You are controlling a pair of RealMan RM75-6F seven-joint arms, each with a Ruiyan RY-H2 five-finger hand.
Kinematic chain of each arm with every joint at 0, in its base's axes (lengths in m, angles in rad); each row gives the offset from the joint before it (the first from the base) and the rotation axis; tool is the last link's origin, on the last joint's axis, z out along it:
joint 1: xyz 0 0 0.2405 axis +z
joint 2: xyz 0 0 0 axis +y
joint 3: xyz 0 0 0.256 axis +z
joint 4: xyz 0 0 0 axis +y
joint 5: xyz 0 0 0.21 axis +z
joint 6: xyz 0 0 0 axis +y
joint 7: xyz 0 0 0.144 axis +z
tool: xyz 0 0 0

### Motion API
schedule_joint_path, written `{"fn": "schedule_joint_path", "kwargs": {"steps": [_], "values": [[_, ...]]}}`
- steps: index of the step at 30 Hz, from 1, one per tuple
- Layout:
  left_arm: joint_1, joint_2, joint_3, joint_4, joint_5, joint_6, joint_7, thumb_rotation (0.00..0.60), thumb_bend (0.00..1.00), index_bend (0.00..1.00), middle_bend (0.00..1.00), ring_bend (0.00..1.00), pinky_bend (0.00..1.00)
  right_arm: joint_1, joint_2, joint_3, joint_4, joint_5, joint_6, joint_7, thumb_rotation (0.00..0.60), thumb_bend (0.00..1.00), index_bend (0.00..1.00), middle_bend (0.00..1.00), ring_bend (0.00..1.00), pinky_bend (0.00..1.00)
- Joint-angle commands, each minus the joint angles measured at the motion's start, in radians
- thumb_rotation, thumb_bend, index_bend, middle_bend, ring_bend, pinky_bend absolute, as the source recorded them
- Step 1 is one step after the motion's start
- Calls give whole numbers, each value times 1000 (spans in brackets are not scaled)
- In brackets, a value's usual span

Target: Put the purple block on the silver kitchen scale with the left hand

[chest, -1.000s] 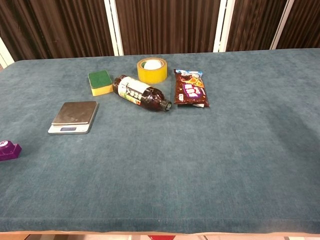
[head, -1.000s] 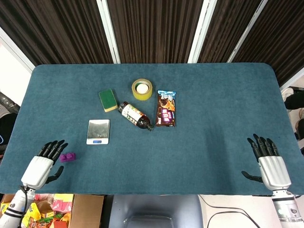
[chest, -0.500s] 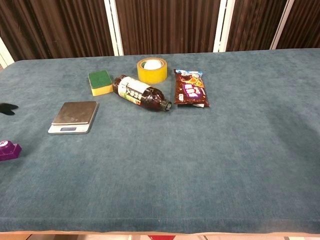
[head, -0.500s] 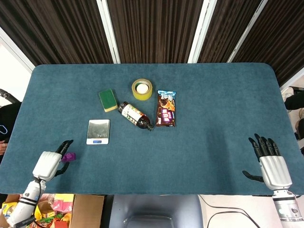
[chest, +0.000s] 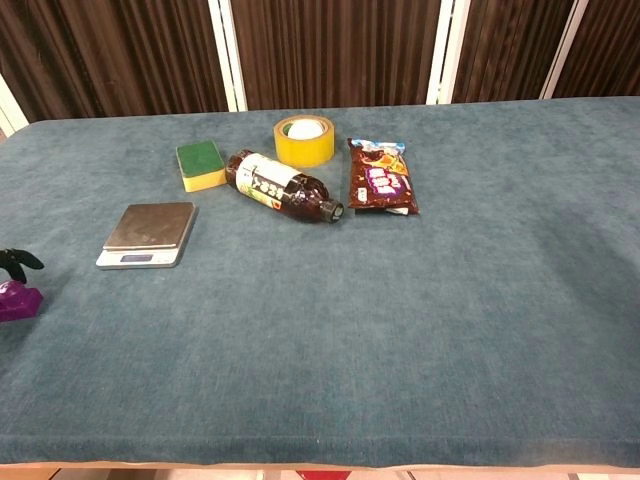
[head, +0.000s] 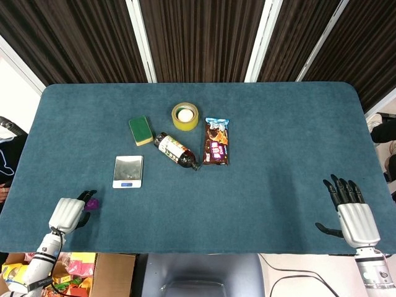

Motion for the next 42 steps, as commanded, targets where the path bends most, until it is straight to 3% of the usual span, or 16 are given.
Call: {"fn": "schedule_joint_path", "kwargs": {"steps": [1, 9, 15, 21, 27, 34, 42], "values": [[-1, -9, -4, 13, -13, -2, 11, 600, 396, 228, 302, 788, 821, 0, 1, 0, 0, 1, -2, 1, 600, 154, 0, 0, 0, 0], [1, -44, -15, 79, -21, 22, 13, 600, 386, 462, 545, 822, 848, 0, 1, 0, -2, 0, 0, -1, 600, 154, 0, 0, 0, 0], [3, -62, -28, 101, 12, 91, -56, 600, 405, 670, 764, 883, 909, 1, -3, 0, -1, 2, -4, -9, 600, 154, 0, 0, 0, 0], [-27, -57, -60, 63, 36, 126, -85, 600, 414, 707, 801, 900, 924, 3, -5, 0, -2, 4, -8, -15, 600, 154, 0, 0, 0, 0], [-134, -64, -153, 2, 5, 64, -74, 600, 413, 711, 804, 920, 928, 4, -6, -2, -3, 3, -10, -24, 600, 154, 0, 0, 0, 0], [-247, -134, -231, 75, -125, -95, -18, 600, 412, 711, 801, 931, 931, -3, 11, 8, -2, 15, 1, 15, 600, 154, 0, 0, 0, 0], [-312, -200, -253, 139, -201, -162, 46, 600, 409, 686, 778, 931, 931, -6, 26, 10, 2, 21, 2, 44, 600, 154, 0, 0, 0, 0]]}}
